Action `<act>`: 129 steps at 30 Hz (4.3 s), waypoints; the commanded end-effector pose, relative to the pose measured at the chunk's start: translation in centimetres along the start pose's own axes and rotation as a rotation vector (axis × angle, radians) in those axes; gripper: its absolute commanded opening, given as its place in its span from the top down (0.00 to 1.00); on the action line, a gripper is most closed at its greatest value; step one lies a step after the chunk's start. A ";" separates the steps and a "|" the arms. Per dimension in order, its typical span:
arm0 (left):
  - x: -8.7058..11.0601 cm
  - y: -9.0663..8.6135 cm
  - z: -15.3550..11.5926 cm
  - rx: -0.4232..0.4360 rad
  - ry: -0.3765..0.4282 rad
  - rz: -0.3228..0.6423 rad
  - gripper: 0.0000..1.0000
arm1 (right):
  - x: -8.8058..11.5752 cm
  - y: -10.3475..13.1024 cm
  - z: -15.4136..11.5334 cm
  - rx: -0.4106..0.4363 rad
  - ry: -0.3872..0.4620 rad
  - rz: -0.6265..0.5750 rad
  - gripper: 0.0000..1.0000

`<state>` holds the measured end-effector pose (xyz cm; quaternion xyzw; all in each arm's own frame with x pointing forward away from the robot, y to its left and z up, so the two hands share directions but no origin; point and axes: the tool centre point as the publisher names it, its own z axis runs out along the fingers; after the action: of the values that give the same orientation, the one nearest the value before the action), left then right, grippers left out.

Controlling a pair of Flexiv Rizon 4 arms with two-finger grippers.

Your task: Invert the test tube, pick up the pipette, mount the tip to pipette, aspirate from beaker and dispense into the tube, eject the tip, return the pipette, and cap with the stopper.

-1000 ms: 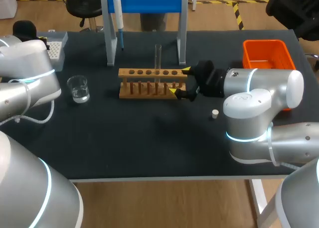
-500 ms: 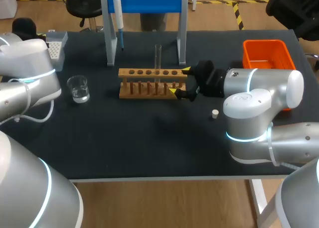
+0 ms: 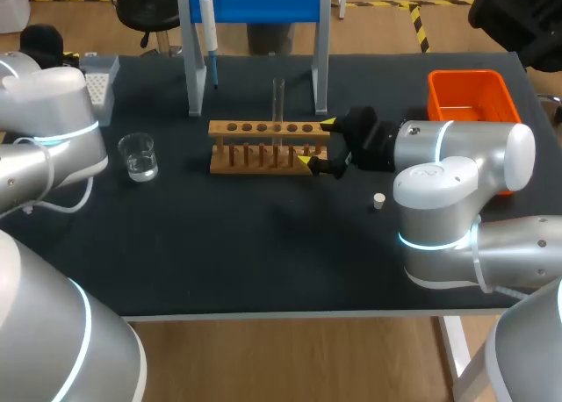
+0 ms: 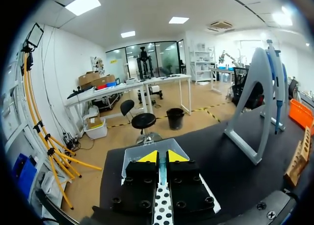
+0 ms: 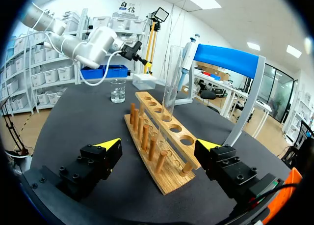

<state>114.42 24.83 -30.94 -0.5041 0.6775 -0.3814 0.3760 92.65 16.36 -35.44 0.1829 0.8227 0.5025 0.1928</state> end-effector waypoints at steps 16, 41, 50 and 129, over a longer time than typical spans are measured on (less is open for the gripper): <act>2.3 -3.6 -5.1 0.091 0.177 0.127 1.00 | 0.0 -0.1 0.0 -0.001 0.000 0.000 0.00; 7.3 -7.3 -11.3 0.102 0.432 0.353 1.00 | 0.0 -0.1 0.0 -0.001 0.000 0.000 0.00; 14.4 -9.5 -17.7 0.023 0.754 0.528 1.00 | 0.0 -0.1 0.0 -0.001 0.000 0.000 0.00; 37.6 -11.7 -26.4 0.014 1.199 0.475 1.00 | 0.0 -0.1 0.0 -0.001 0.000 0.000 0.00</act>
<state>87.58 -10.46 -14.00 -0.0377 0.8605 -0.5079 0.0099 92.65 16.36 -35.45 0.1830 0.8227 0.5025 0.1929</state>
